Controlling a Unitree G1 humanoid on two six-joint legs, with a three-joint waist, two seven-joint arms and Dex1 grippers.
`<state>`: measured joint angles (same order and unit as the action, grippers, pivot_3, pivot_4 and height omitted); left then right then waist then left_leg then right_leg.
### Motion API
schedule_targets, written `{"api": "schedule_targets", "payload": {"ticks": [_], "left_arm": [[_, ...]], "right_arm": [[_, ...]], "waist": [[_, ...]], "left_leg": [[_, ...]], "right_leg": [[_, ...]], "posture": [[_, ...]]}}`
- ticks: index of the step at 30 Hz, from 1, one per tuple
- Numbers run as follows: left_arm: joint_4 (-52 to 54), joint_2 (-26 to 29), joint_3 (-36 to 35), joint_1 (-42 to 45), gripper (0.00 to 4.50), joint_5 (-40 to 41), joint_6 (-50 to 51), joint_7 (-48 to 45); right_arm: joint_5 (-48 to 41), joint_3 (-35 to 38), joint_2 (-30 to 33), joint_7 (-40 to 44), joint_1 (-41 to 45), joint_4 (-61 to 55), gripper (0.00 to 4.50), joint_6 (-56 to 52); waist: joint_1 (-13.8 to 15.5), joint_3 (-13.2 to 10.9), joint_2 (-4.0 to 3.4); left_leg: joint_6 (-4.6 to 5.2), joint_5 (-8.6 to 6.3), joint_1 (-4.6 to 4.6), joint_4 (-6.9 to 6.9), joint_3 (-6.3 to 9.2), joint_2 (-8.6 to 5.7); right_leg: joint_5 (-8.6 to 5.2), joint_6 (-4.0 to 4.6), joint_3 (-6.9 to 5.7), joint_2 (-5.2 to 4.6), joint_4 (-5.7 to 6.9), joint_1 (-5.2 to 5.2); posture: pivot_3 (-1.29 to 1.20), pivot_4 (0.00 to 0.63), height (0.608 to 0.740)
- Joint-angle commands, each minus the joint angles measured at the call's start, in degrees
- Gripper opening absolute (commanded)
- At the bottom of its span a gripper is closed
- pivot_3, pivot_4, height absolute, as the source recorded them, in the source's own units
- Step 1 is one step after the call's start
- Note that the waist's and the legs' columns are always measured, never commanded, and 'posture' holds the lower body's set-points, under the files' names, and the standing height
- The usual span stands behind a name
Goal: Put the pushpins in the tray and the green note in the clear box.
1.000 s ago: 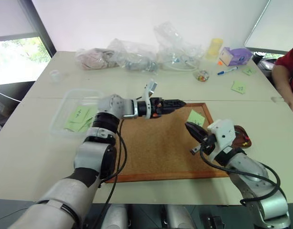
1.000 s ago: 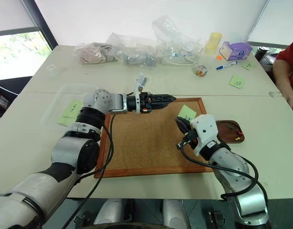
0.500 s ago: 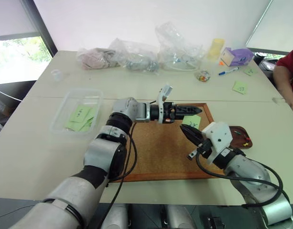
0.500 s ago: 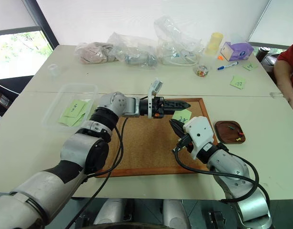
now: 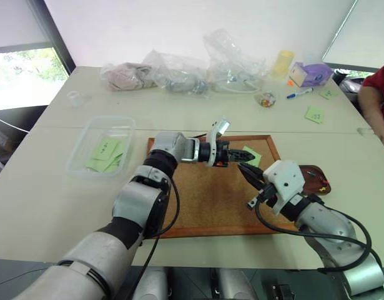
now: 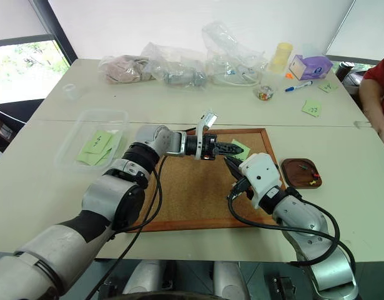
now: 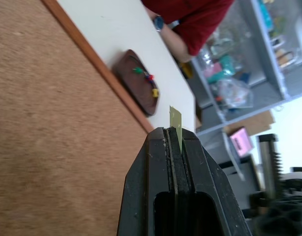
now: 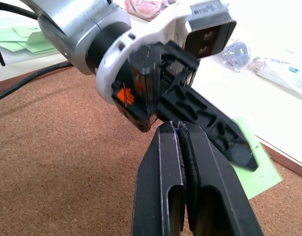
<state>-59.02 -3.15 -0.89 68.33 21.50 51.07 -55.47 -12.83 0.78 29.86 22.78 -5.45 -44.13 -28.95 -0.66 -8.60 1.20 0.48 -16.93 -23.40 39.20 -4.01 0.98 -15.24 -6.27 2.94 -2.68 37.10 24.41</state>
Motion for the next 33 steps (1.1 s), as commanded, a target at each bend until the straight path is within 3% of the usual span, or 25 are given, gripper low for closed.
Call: {"api": "schedule_targets", "payload": {"ticks": [1, 5, 8, 11, 15, 22, 33], "left_arm": [[-0.9, 0.0, 0.0, 0.5, 0.09, -1.6, -3.2, 0.3], [-1.8, 0.1, -1.8, 0.9, 0.09, -1.0, -3.3, 0.1], [1.1, 1.1, -3.3, 0.8, 0.09, 0.2, -5.0, -1.2], [12.3, 2.7, -0.1, -3.9, 0.09, -1.4, -11.7, -4.5], [28.7, 4.0, 1.2, -11.2, 0.09, 0.4, -13.0, -4.2], [48.6, 4.7, 1.4, -20.4, 0.09, 3.2, -7.7, 3.9], [54.4, 5.9, 1.9, -24.3, 0.09, 5.8, -4.5, 10.2]], "right_arm": [[0.6, 1.7, -1.0, -1.8, 0.9, -4.5, 0.00, 1.1], [-0.9, 3.5, -4.3, -5.0, 1.3, -6.7, 0.00, -0.3], [-6.5, 11.6, -12.2, -11.8, 2.2, -5.5, 0.00, -3.1], [-7.6, 20.4, -16.0, -17.6, 2.7, -0.5, 0.00, -6.0], [-6.6, 25.8, -16.8, -21.9, 3.4, 5.4, 0.00, -7.7], [-6.0, 26.5, -15.4, -21.8, 5.8, 17.5, 0.00, -7.5], [-6.3, 25.6, -15.3, -21.8, 8.3, 24.5, 0.00, -9.1]], "waist": [[0.0, 0.0, 0.00], [0.0, 0.0, 0.00], [0.0, 0.0, 0.02], [0.0, 0.0, 0.02], [0.0, 0.0, -0.04], [-0.1, 0.0, -0.09], [-0.1, 0.1, -0.13]], "left_leg": [[0.00, 0.00, 0.00, 0.00, 0.00, 0.00], [0.00, 0.00, 0.00, 0.00, 0.01, 0.00], [0.00, 0.00, -0.01, 0.00, 0.04, 0.01], [0.00, 0.00, -0.04, 0.01, 0.03, 0.06], [-0.01, 0.00, -0.02, -0.02, -0.03, 0.17], [-0.01, 0.01, 0.01, -0.01, -0.05, 0.18], [-0.01, 0.01, 0.03, -0.02, -0.04, 0.19]], "right_leg": [[0.00, 0.00, 0.00, 0.00, 0.00, 0.00], [0.00, 0.00, 0.00, 0.00, 0.01, 0.00], [0.00, 0.00, -0.01, 0.00, 0.01, 0.00], [0.00, 0.00, -0.01, -0.07, 0.02, 0.00], [0.01, 0.01, 0.01, -0.17, 0.03, 0.00], [0.01, 0.00, 0.03, -0.14, 0.08, 0.00], [0.01, 0.00, 0.04, -0.09, 0.08, -0.01]], "posture": [[0.00, 0.150, 0.737], [0.00, 0.150, 0.737], [0.00, 0.150, 0.737], [0.00, 0.150, 0.737], [0.00, 0.150, 0.737], [0.00, 0.150, 0.737], [0.00, 0.150, 0.737]]}}
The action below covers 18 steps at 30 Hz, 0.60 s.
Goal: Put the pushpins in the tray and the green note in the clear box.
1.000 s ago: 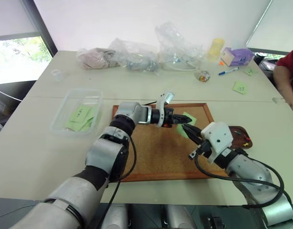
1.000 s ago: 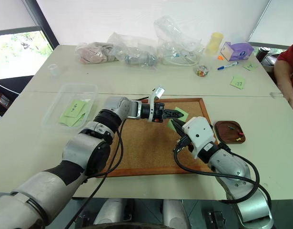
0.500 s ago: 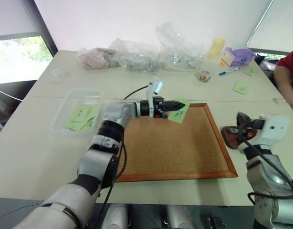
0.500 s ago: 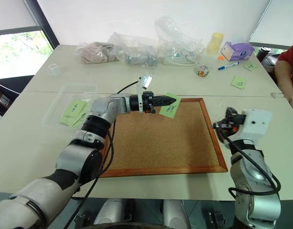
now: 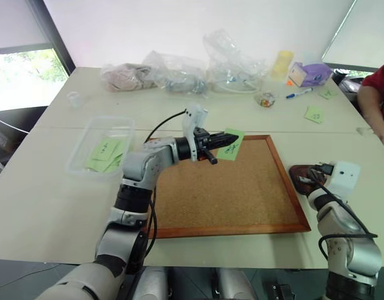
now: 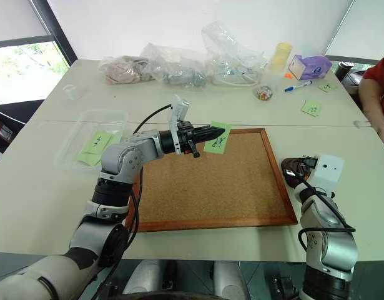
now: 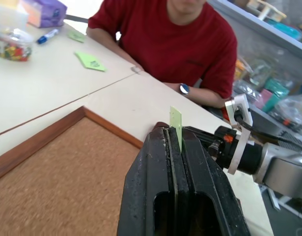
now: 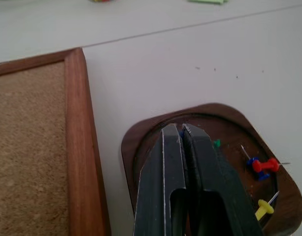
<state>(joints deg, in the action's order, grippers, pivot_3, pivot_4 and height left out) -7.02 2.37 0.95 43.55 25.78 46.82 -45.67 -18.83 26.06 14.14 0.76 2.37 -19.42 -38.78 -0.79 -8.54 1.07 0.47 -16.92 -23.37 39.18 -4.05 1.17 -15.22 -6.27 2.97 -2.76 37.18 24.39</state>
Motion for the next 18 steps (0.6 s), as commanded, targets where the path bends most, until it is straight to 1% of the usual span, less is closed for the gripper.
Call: {"api": "schedule_targets", "payload": {"ticks": [1, 3, 5, 7, 10, 18], "left_arm": [[2.5, 0.6, 0.2, 0.4, 0.03, 1.7, -0.3, 0.4], [2.5, 1.2, 0.5, 0.4, 0.00, 1.9, -0.4, 0.3], [2.1, 1.7, 0.5, 0.5, 0.00, 2.1, -0.6, 0.3], [1.8, 2.0, 0.6, 0.6, 0.00, 2.3, -0.9, 0.3], [1.8, 2.2, 0.8, 0.5, 0.00, 2.5, -1.0, 0.3], [1.2, 2.8, 0.3, 0.8, 0.00, 2.6, -1.6, 0.2]], "right_arm": [[-0.3, 0.3, 0.3, 0.2, 0.5, 0.1, 0.28, 1.0], [-0.2, 0.3, 0.3, 0.2, 0.4, 0.3, 0.93, 1.3], [-0.3, 0.7, 0.4, 0.1, 0.4, 0.3, 1.90, 1.4], [-0.4, 0.9, 0.5, 0.0, 0.4, 0.2, 2.98, 1.4], [-0.4, 1.2, 0.3, -0.3, 0.0, -0.4, 4.47, 1.7], [-2.7, 2.8, -0.7, -0.4, -0.6, -2.9, 4.47, 3.1]], "waist": [[0.0, 0.0, 0.00], [0.0, 0.0, 0.00], [0.0, 0.0, 0.00], [0.0, 0.0, 0.00], [0.0, 0.0, 0.00], [0.0, 0.0, 0.00]], "left_leg": [[0.00, 0.00, 0.00, 0.00, 0.00, 0.00], [0.00, 0.00, 0.00, 0.00, -0.01, 0.00], [0.00, 0.00, 0.00, 0.00, -0.01, 0.00], [0.00, 0.00, 0.00, 0.00, 0.00, 0.00], [-0.01, 0.00, 0.00, 0.00, -0.01, 0.00], [-0.01, 0.00, 0.00, 0.00, -0.01, 0.00]], "right_leg": [[0.00, 0.00, 0.00, 0.00, 0.00, 0.00], [0.00, 0.00, 0.00, 0.00, 0.00, 0.00], [0.00, 0.00, 0.00, 0.00, 0.00, 0.00], [0.00, 0.00, 0.00, 0.01, 0.00, 0.00], [0.00, 0.00, 0.00, 0.01, 0.00, 0.00], [0.00, 0.00, 0.00, 0.01, 0.00, 0.00]], "posture": [[0.00, 0.150, 0.737], [0.00, 0.150, 0.737], [0.00, 0.150, 0.737], [0.00, 0.150, 0.737], [0.00, 0.150, 0.737], [0.00, 0.150, 0.737]]}}
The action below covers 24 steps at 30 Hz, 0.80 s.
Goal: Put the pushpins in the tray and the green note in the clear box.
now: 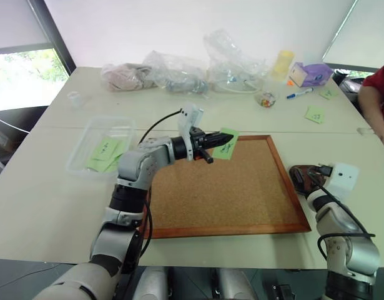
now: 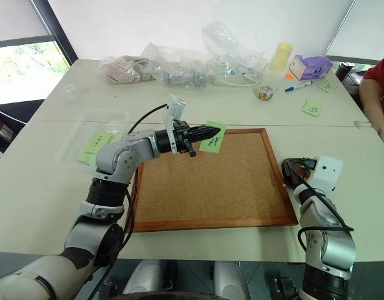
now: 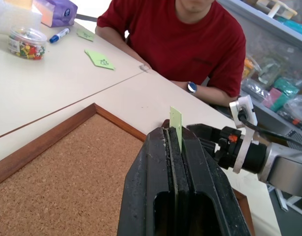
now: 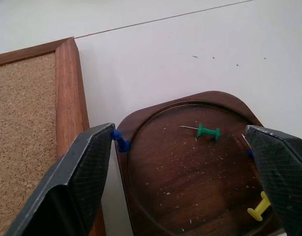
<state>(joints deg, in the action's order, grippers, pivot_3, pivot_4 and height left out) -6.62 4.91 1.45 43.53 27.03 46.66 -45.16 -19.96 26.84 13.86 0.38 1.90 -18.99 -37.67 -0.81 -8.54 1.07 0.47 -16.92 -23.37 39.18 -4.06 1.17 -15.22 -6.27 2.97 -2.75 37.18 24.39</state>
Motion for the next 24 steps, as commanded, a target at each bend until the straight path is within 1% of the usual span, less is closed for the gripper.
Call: {"api": "schedule_targets", "payload": {"ticks": [1, 5, 6, 8, 10, 13, 15, 18, 19, 21, 24], "left_arm": [[0.7, 0.5, -0.4, 1.0, 0.00, 1.4, -1.5, -0.3], [0.2, 1.2, -1.0, 1.5, 0.00, 1.5, -2.1, -0.1], [0.1, 1.4, -1.1, 1.5, 0.00, 1.4, -2.3, 0.0], [0.0, 1.9, -1.1, 1.5, 0.00, 1.4, -2.6, 0.1], [0.1, 2.3, -1.2, 1.4, 0.00, 1.5, -2.7, 0.2], [0.3, 4.0, -2.1, 2.0, 0.00, 1.6, -2.9, 0.6], [0.7, 6.1, -2.9, 2.7, 0.00, 1.4, -3.0, 0.6], [1.7, 11.8, -4.7, 4.6, 0.00, 1.0, -2.8, 0.5], [1.1, 14.7, -6.2, 5.7, 0.00, 0.6, -2.3, 1.1], [-0.2, 20.6, -7.8, 7.3, 0.00, -1.1, -1.7, 2.6], [-2.8, 29.6, -6.3, 7.9, 0.00, -5.9, -1.3, 3.6]], "right_arm": [[-2.5, 2.5, -0.7, 0.0, -0.1, -3.9, 4.47, 2.1], [-7.6, 5.5, -2.9, -1.2, 0.9, -5.9, 4.47, 0.9], [-10.9, 7.2, -4.0, -1.8, 1.6, -6.4, 4.47, 0.1], [-14.9, 9.3, -4.9, -3.0, 2.2, -6.9, 4.47, -1.1], [-15.6, 9.6, -4.2, -3.5, 1.7, -7.3, 4.47, -1.5], [-14.7, 8.2, -2.2, -2.7, 0.4, -8.4, 4.47, -1.0], [-12.6, 4.9, 0.6, -0.3, -0.9, -10.3, 4.47, -0.1], [-13.0, -4.1, 6.0, 6.4, -0.5, -16.7, 4.47, -1.2], [-14.3, -8.3, 8.0, 9.5, 0.8, -19.3, 4.47, -2.3], [-16.9, -14.7, 9.8, 13.6, 3.7, -22.2, 4.47, -3.9], [-18.1, -21.2, 11.1, 17.4, 7.2, -22.7, 4.47, -5.3]], "waist": [[0.0, 0.0, 0.00], [0.0, 0.0, 0.00], [0.0, 0.0, 0.00], [0.0, 0.0, 0.00], [0.0, 0.0, -0.01], [0.0, 0.0, -0.01], [-0.1, 0.0, -0.03], [-0.6, -0.1, -0.10], [-0.9, -0.1, -0.13], [-1.8, -0.1, -0.14], [-1.7, -0.1, -0.14]], "left_leg": [[0.00, 0.00, 0.00, 0.00, 0.00, 0.00], [0.00, 0.00, 0.00, 0.00, 0.01, 0.01], [0.00, 0.00, 0.00, 0.00, 0.00, 0.02], [0.00, 0.00, 0.00, 0.00, 0.01, 0.02], [0.00, 0.00, 0.00, 0.00, 0.01, 0.03], [0.00, 0.00, 0.00, 0.00, 0.00, 0.03], [0.00, 0.00, 0.00, 0.00, 0.00, 0.03], [0.00, 0.00, 0.00, -0.01, 0.00, 0.05], [0.00, 0.00, 0.01, -0.02, -0.01, 0.09], [0.00, 0.00, 0.03, -0.02, 0.00, 0.19], [0.00, 0.00, 0.07, -0.09, 0.07, 0.34]], "right_leg": [[0.00, 0.00, 0.00, 0.00, 0.00, 0.00], [0.00, 0.00, 0.00, 0.01, 0.00, 0.00], [0.00, 0.00, 0.00, 0.01, 0.00, 0.00], [0.00, 0.00, 0.00, 0.01, 0.00, 0.00], [0.00, 0.00, 0.00, 0.00, 0.00, 0.00], [0.00, 0.00, 0.00, 0.00, 0.00, 0.00], [0.00, 0.00, 0.00, 0.00, -0.01, 0.00], [0.00, 0.00, 0.00, 0.04, 0.00, 0.01], [0.00, 0.01, 0.02, 0.09, 0.01, 0.03], [0.01, 0.01, 0.01, 0.20, 0.03, 0.04], [0.01, 0.04, -0.05, 0.35, 0.04, 0.04]], "posture": [[0.00, 0.150, 0.737], [0.00, 0.150, 0.737], [0.00, 0.150, 0.737], [0.00, 0.150, 0.737], [0.00, 0.150, 0.737], [0.00, 0.150, 0.737], [0.00, 0.150, 0.737], [0.00, 0.150, 0.737], [0.00, 0.150, 0.737], [0.00, 0.150, 0.737], [0.00, 0.150, 0.737]]}}
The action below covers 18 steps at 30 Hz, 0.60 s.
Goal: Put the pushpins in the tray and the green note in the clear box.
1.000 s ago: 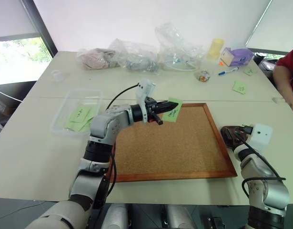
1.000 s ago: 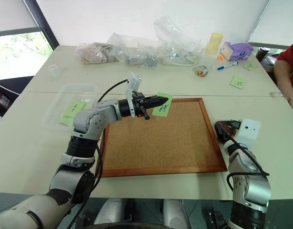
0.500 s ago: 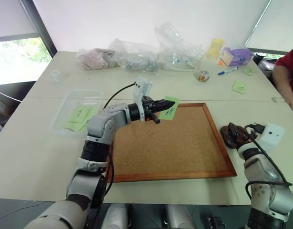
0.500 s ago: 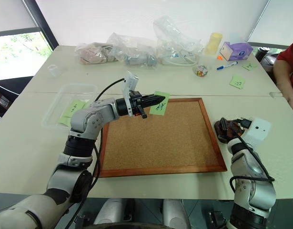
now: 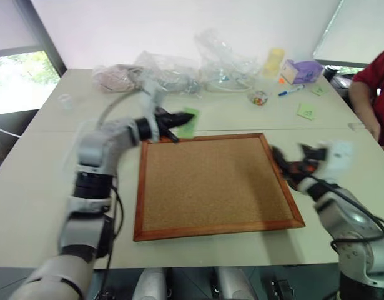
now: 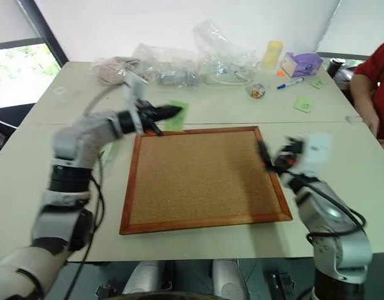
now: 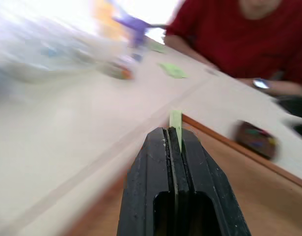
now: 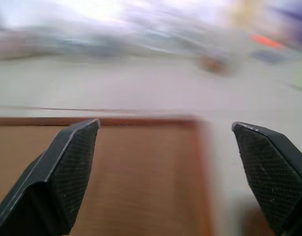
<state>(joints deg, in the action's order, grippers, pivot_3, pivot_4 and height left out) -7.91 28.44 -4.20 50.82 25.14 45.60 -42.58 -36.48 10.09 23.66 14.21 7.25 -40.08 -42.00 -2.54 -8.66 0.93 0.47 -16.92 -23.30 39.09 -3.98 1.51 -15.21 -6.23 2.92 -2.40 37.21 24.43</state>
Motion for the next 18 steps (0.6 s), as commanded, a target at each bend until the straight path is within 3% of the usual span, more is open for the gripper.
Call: {"api": "schedule_targets", "payload": {"ticks": [1, 5, 9, 12, 18], "left_arm": [[-3.6, 10.1, 0.0, 1.0, 0.00, -6.2, 1.2, 1.5], [-6.7, 21.2, 3.9, -1.0, 0.00, -9.3, 3.5, -4.0], [-7.2, 23.4, 4.7, -3.0, 0.00, -8.2, 7.2, -7.2], [-8.9, 22.2, 5.5, -4.3, 0.97, -9.7, 5.3, -6.9], [-12.4, 21.9, 5.9, -4.1, 3.90, -12.2, 3.3, -6.6]], "right_arm": [[-1.1, -7.3, 1.7, 5.1, 3.3, -1.0, 4.47, -1.4], [2.8, -15.0, 2.5, 9.1, 7.1, 2.9, 4.47, 0.6], [6.6, -17.1, 2.1, 11.4, 7.8, 7.7, 4.47, 4.7], [8.6, -16.9, 1.3, 11.5, 7.9, 9.8, 4.50, 7.1], [9.7, -16.0, 0.3, 10.6, 6.3, 9.2, 4.50, 8.0]], "waist": [[0.1, 0.0, 0.01], [0.1, -0.2, 0.31], [2.2, -0.2, 0.44], [2.8, -0.3, 0.56], [2.5, -0.3, 0.67]], "left_leg": [[0.00, 0.00, 0.00, 0.00, 0.03, 0.00], [-0.01, 0.00, -0.07, 0.02, -0.09, -0.04], [0.00, 0.00, -0.12, 0.10, -0.20, -0.17], [0.01, -0.01, -0.14, 0.15, -0.23, -0.23], [0.01, 0.00, -0.14, 0.14, -0.24, -0.13]], "right_leg": [[0.00, 0.00, -0.03, 0.00, 0.00, 0.00], [-0.01, 0.01, -0.05, -0.13, -0.07, 0.04], [-0.01, 0.02, -0.06, -0.35, -0.14, 0.02], [-0.02, 0.02, -0.06, -0.41, -0.15, 0.00], [-0.01, 0.00, -0.06, -0.33, -0.05, 0.07]], "posture": [[0.00, 0.150, 0.737], [0.00, 0.150, 0.737], [0.00, 0.150, 0.737], [0.00, 0.150, 0.737], [0.00, 0.150, 0.737]]}}
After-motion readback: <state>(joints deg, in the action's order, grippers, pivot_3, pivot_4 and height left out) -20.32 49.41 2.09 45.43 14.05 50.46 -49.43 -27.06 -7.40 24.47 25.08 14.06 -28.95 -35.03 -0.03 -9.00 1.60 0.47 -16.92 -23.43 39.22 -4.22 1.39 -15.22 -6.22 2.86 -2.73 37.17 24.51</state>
